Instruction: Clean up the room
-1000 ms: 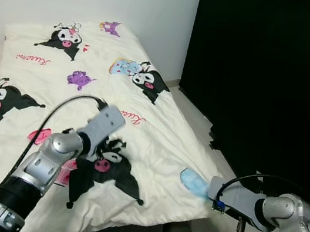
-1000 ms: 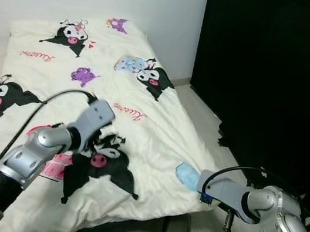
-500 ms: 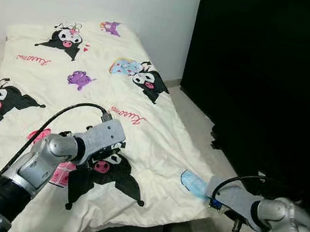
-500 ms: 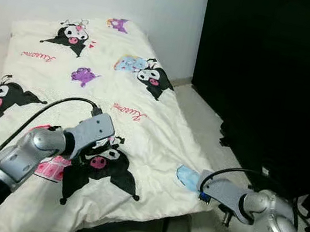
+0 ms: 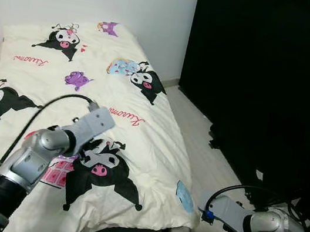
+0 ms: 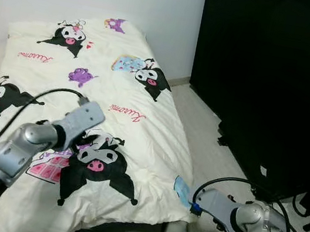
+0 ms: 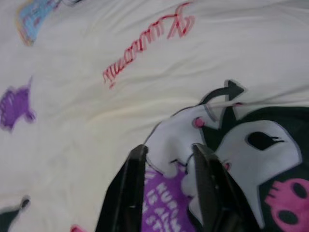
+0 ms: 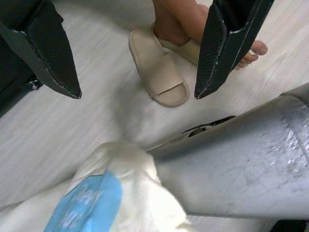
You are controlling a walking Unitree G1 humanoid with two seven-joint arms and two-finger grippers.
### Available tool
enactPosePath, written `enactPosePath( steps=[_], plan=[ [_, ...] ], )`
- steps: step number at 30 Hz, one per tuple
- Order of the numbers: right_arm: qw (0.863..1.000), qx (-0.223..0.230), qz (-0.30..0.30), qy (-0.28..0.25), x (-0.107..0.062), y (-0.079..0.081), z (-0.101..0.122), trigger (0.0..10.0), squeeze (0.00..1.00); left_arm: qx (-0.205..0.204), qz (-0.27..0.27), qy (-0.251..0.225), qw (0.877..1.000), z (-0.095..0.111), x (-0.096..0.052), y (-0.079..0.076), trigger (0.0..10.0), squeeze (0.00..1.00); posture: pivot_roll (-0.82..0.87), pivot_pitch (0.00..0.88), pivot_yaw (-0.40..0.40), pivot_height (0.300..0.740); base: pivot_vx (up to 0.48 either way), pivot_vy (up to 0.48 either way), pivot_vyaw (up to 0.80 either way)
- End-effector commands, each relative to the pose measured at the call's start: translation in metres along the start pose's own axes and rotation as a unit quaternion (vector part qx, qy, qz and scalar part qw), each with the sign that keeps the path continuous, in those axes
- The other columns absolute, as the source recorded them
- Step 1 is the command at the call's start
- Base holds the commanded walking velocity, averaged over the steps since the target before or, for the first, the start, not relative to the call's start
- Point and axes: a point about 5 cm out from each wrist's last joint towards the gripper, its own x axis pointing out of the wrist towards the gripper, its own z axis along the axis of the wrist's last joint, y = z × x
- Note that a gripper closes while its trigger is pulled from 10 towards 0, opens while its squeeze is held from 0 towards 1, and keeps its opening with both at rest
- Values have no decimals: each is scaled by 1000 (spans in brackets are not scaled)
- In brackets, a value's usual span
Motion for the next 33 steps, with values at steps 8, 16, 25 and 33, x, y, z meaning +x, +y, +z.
enactPosePath(
  steps=[8, 16, 25, 33],
  plan=[
    [995, 10, -94, 23, 20, -12, -7, 10000, 0, -158, 337, 217, 902, -120, -71, 68, 10000, 0, -193, 116, 70, 548, 0, 0, 0],
    [992, 27, -123, -9, 25, -18, 1, 10000, 0, -49, 259, 346, 901, -157, -105, 51, 10000, 0, -170, 117, 63, 548, 0, 0, 0],
    [987, 29, -157, -34, 28, -26, 8, 10000, 0, -207, 227, 347, 886, -174, -120, 35, 10000, 0, -158, 118, 64, 548, 0, 0, 0],
    [985, 25, -170, -26, 29, -29, 3, 10000, 0, -500, 88, 281, 814, -184, -143, -11, 10000, 0, -150, 117, 68, 548, 0, 0, 0]
  ],
)
